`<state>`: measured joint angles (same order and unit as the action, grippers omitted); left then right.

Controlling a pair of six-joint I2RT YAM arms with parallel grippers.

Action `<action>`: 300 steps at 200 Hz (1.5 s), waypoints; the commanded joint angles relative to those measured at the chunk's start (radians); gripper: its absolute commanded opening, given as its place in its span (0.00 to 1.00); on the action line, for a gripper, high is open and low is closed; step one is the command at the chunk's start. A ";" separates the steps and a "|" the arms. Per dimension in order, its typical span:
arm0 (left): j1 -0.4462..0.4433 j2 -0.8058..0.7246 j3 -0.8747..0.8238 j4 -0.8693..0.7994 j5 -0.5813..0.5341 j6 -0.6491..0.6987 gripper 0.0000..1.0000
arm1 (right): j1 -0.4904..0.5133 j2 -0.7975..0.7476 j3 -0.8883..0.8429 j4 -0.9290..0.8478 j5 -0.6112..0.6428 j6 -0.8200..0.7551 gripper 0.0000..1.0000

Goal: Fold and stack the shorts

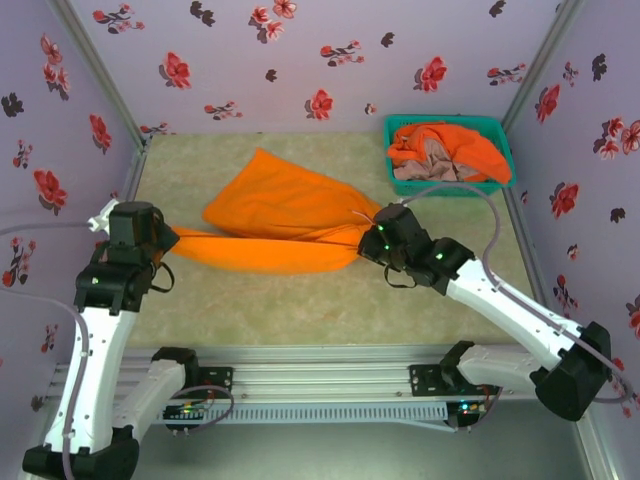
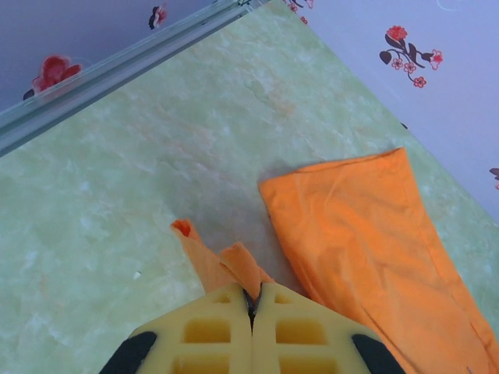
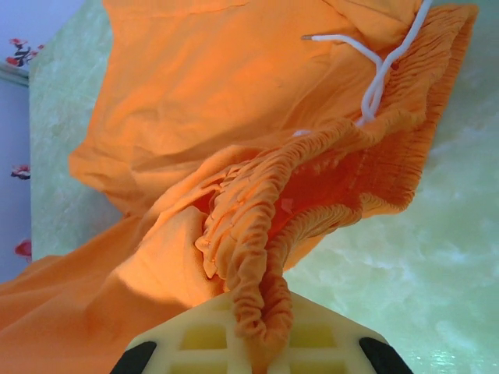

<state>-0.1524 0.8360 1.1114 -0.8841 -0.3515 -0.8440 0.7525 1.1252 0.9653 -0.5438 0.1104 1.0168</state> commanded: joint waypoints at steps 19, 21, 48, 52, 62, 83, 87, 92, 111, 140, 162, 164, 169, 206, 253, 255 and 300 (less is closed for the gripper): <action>0.005 0.187 0.105 0.148 -0.032 0.079 0.00 | -0.002 0.042 -0.006 -0.004 0.074 0.090 0.00; 0.006 0.200 0.112 0.155 -0.032 0.083 0.00 | -0.002 0.045 -0.005 -0.003 0.073 0.093 0.01; -0.016 0.380 0.224 0.225 -0.020 0.117 0.00 | -0.022 0.106 0.025 -0.057 0.090 0.173 0.00; -0.022 0.406 0.242 0.234 -0.020 0.123 0.00 | -0.030 0.116 0.030 -0.064 0.085 0.182 0.00; -0.034 0.474 0.284 0.258 -0.020 0.136 0.00 | -0.049 0.135 0.029 -0.066 0.068 0.200 0.00; -0.052 0.609 0.370 0.287 -0.021 0.143 0.00 | -0.098 0.156 -0.005 -0.012 0.028 0.244 0.00; -0.055 0.638 0.388 0.292 -0.021 0.143 0.00 | -0.106 0.160 -0.011 0.002 0.022 0.251 0.00; -0.059 0.671 0.409 0.298 -0.020 0.143 0.00 | -0.117 0.164 -0.018 0.016 0.018 0.261 0.00; -0.069 0.795 0.499 0.306 -0.020 0.148 0.00 | -0.159 0.180 -0.027 0.047 0.008 0.277 0.00; -0.085 0.977 0.649 0.303 -0.018 0.162 0.00 | -0.231 0.231 -0.015 0.078 -0.021 0.272 0.01; -0.098 1.103 0.761 0.299 -0.014 0.170 0.00 | -0.278 0.290 0.001 0.100 -0.063 0.267 0.04; -0.098 1.114 0.773 0.299 -0.015 0.172 0.00 | -0.280 0.295 0.003 0.102 -0.066 0.268 0.04; -0.102 1.141 0.799 0.299 -0.015 0.174 0.00 | -0.289 0.308 0.006 0.109 -0.073 0.271 0.04; -0.107 1.352 0.999 0.259 -0.002 0.173 0.02 | -0.359 0.414 0.029 0.163 -0.117 0.283 0.21; -0.089 1.465 1.193 0.257 0.126 0.212 0.65 | -0.453 0.368 0.038 0.254 -0.159 0.288 0.69; -0.087 1.461 1.195 0.262 0.134 0.217 0.67 | -0.453 0.354 0.038 0.255 -0.150 0.285 0.72; -0.085 1.187 0.923 0.408 0.271 0.251 0.99 | -0.426 0.133 -0.016 0.280 -0.100 0.180 0.98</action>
<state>-0.2394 2.2471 2.1921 -0.5961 -0.1852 -0.6212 0.3042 1.3525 0.9749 -0.3016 -0.0185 1.2690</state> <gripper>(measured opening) 0.983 0.949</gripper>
